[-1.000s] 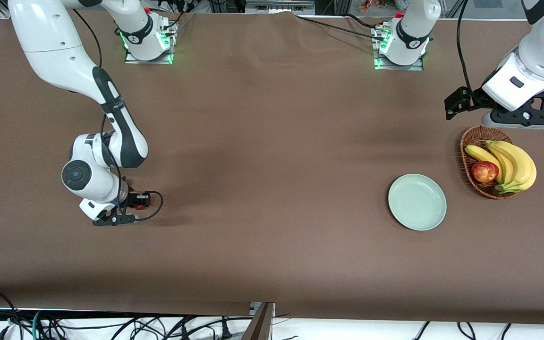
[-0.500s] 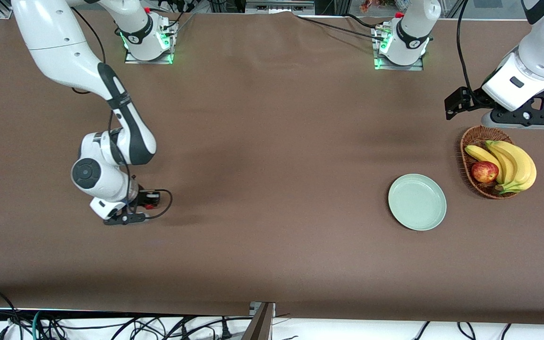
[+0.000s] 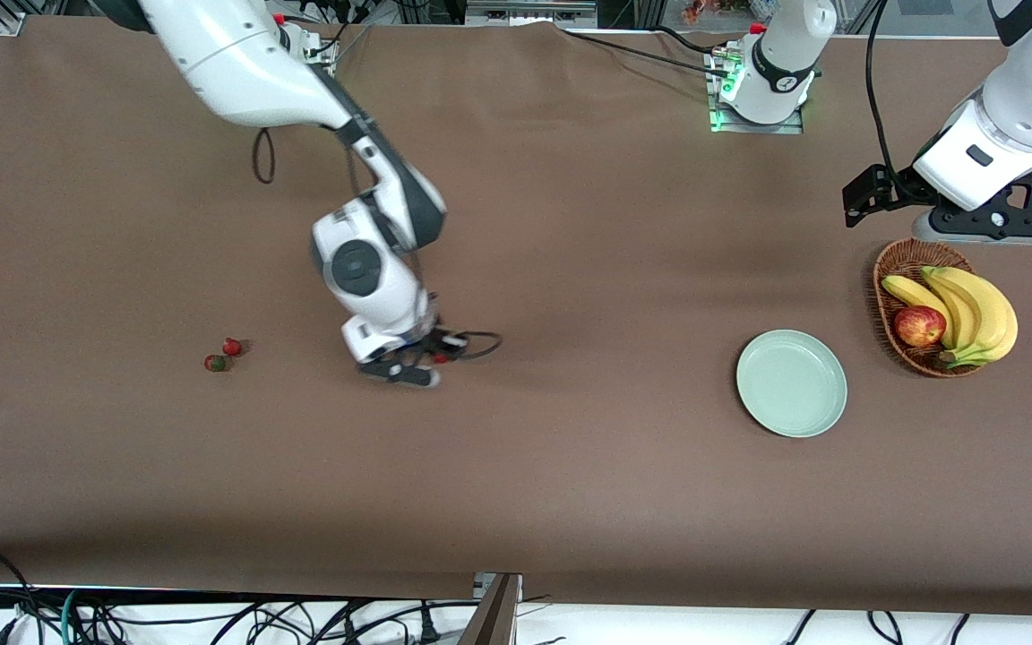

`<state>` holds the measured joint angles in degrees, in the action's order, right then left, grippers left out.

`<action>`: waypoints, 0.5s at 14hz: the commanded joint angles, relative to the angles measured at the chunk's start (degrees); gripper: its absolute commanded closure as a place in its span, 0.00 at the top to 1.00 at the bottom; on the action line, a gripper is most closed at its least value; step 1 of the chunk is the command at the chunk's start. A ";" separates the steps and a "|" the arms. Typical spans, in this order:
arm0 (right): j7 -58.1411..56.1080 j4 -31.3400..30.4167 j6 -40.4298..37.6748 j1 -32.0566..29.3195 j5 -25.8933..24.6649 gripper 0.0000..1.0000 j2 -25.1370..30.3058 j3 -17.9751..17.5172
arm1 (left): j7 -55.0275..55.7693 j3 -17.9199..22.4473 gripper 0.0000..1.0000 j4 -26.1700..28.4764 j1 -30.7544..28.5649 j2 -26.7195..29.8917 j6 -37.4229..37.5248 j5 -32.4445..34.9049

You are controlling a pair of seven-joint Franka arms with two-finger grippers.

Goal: Collect all strawberries into plate
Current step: 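Grasp one strawberry with the right gripper and lift it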

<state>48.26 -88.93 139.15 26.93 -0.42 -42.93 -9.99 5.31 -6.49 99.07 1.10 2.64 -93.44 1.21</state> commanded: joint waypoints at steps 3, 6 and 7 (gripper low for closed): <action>3.16 7.71 4.98 7.25 -0.63 0.09 -8.21 0.59 | -0.65 -0.02 1.00 -1.60 0.04 -0.53 1.25 -0.86; 5.87 8.16 5.16 9.72 -0.63 0.15 -9.18 0.94 | -0.83 -0.02 1.00 -1.60 -0.05 -0.62 1.25 -0.95; 5.88 8.16 5.16 9.72 -0.63 0.47 -9.10 1.03 | -0.83 -0.02 1.00 -1.60 -0.05 -0.53 1.25 -0.95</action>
<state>52.67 -82.59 144.47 36.06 -0.51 -51.20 -9.41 5.31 -6.56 99.07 1.10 2.64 -93.44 1.21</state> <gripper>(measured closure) 0.656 0.000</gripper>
